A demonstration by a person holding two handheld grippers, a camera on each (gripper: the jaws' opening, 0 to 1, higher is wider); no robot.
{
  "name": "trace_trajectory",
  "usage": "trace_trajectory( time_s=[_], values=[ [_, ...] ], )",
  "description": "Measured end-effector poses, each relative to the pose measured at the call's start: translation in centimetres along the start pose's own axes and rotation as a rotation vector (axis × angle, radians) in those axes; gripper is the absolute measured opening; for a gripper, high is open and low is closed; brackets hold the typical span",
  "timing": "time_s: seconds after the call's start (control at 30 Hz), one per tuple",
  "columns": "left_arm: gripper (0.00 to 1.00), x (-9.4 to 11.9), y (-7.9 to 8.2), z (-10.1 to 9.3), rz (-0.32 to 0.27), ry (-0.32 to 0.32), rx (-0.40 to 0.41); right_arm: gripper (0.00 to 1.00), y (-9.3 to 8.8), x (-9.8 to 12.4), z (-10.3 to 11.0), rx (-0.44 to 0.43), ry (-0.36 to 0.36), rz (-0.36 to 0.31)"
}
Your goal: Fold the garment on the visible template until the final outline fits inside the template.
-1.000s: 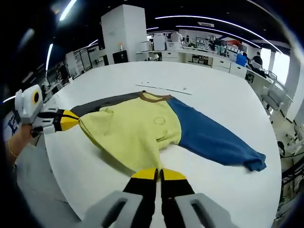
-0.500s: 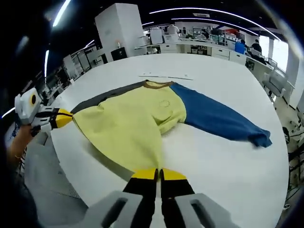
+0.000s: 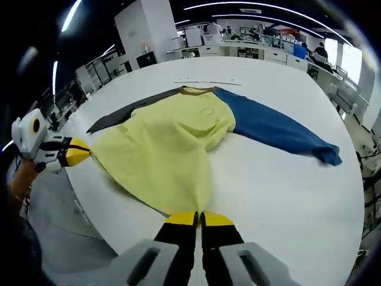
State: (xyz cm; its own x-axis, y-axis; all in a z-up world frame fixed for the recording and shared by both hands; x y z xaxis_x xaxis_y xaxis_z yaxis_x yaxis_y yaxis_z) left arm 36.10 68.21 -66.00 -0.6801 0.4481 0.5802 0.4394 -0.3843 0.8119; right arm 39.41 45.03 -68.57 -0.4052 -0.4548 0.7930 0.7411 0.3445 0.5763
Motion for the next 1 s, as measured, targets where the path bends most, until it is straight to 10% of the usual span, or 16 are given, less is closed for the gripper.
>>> trace_trajectory(
  time_s=[1.0],
  values=[
    [0.00,-7.1,-3.6,-5.2,0.167,-0.051,-0.085,0.00,-2.6,-1.8,0.3,-0.010,-0.001,0.070]
  ],
)
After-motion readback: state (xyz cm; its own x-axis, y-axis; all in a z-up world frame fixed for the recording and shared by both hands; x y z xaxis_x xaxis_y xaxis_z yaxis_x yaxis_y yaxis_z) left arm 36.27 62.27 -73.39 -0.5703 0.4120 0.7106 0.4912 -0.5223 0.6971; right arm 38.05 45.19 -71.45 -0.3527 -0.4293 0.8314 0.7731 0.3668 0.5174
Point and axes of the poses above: the point that each gripper's makers call its tool centre point, and the gripper's own axes: x roughly backward along the fingers, z roughly to its left, y roughly out of its top, the point moved 5 cm from there along x, roughly backward along the fingers, and after that the axes turned 3 degrees about y, right-handed, at the moved point
